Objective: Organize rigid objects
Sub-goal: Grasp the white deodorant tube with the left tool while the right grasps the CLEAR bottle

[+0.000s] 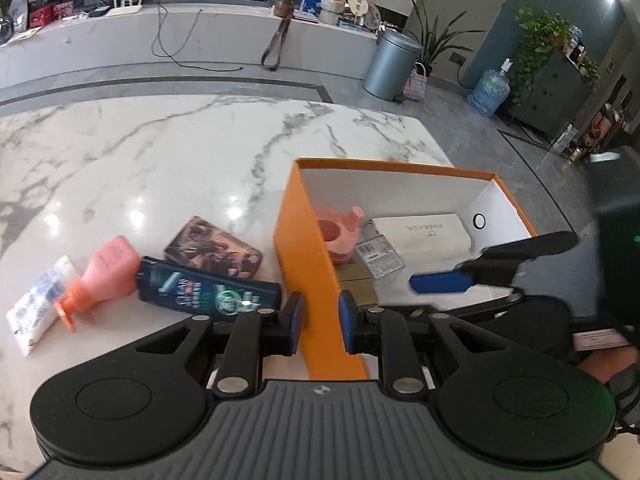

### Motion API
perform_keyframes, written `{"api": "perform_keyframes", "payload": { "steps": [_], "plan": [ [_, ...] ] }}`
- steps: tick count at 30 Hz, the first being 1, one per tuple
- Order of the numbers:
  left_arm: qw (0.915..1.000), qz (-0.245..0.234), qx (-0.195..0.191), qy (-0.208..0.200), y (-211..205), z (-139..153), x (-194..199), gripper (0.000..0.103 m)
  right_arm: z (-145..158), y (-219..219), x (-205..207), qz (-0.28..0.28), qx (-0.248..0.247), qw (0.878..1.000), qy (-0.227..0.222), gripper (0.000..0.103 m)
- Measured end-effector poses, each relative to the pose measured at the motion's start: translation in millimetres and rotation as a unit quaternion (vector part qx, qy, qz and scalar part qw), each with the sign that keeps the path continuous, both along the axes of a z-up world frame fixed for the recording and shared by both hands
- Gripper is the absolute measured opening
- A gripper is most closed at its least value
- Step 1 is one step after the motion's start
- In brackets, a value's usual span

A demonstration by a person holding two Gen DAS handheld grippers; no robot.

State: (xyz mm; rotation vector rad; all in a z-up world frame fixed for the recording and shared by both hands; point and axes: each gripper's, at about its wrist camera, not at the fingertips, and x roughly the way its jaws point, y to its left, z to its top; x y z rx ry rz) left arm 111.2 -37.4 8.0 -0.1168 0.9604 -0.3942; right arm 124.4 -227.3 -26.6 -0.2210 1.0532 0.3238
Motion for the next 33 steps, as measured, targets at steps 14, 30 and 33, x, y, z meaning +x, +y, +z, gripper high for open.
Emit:
{"api": "perform_keyframes", "payload": {
  "steps": [14,30,33],
  "plan": [
    [0.9965,0.019,0.076,0.028,57,-6,-15,0.024,22,83,-22,0.148,-0.004,0.984,-0.101,0.033],
    [0.9929,0.001,0.117,0.021,94,-30,9,0.027,-26,131,14,0.220,-0.073,0.971,-0.055,0.032],
    [0.9909,-0.008,0.134,0.013,102,-32,20,0.034,-31,137,27,0.222,-0.081,0.970,-0.049,0.032]
  ]
}}
